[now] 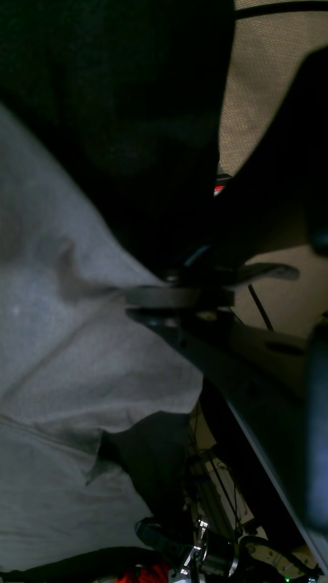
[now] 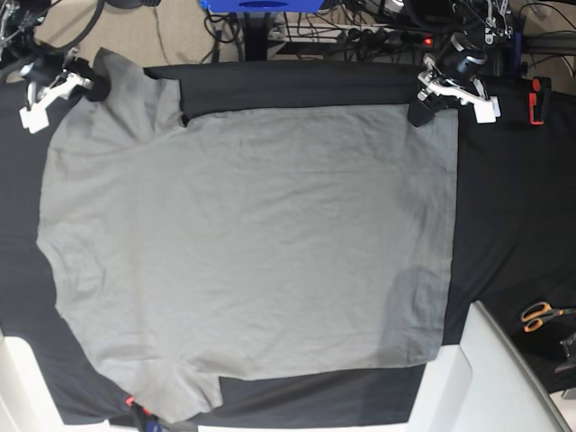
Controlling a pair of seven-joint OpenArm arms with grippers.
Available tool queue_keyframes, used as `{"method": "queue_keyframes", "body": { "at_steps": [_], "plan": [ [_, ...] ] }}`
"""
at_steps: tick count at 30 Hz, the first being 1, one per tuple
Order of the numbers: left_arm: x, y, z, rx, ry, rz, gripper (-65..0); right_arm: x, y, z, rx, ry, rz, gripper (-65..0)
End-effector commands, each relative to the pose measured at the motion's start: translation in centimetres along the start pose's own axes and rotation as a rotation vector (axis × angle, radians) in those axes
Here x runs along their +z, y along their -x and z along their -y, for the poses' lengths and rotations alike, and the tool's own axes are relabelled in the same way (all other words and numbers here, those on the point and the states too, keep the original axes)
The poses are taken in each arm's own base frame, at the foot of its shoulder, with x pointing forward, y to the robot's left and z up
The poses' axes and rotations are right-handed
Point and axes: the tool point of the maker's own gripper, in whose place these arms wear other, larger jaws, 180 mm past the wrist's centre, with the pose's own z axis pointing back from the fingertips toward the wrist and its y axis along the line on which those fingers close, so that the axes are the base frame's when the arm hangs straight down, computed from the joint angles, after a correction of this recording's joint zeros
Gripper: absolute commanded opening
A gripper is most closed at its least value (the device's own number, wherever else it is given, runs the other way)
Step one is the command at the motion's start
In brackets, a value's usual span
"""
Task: Fold the T-shirt properly
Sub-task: 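Lift both held corners and fold that side over toward the shirt's middle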
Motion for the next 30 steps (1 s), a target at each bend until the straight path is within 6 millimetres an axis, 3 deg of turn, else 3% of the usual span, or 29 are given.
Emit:
{"method": "queue_keyframes", "body": {
  "at_steps": [1, 3, 6, 9, 16, 20, 23, 30],
  "plan": [
    [0.6, 1.1, -1.0, -0.022, -0.038, -0.063, -65.0, 0.6, 0.1, 0.7, 0.011, 0.031, -0.024, -64.7],
    [0.8, 0.7, -1.4, -0.037, -0.048, -0.065, -65.0, 0.8, 0.3, 0.6, 0.024, 0.034, -0.049, -64.8],
    [1.7, 0.7, -1.5, -0.057, -0.054, -0.066, -65.0, 2.0, -1.1, -0.2, 0.099, 0.058, -0.028, -64.8],
    [2.7, 0.0, -0.7, -0.103, -0.051, -0.049, -65.0, 3.1, -1.7, -1.2, 0.154, 0.078, -0.020, -64.7],
    [3.6, -3.5, 1.2, -0.164, -0.090, 0.033, -65.0, 3.4, -4.1, -3.1, 0.227, 0.078, -0.011, -64.7],
    [2.8, -5.7, 2.0, -0.171, -0.097, 0.077, -65.0, 3.1, -6.4, -4.2, 0.255, 0.061, 0.011, -64.7],
    [1.5, -6.2, 3.0, -0.176, -0.078, 0.033, -65.0, 2.9, -8.3, -5.0, 0.274, 0.049, 0.032, -64.7],
    [-0.8, -8.9, 5.7, -0.190, -0.025, 0.039, -65.0, 0.8, -11.4, -6.0, 0.233, -0.031, 0.040, -64.7]
  ]
}}
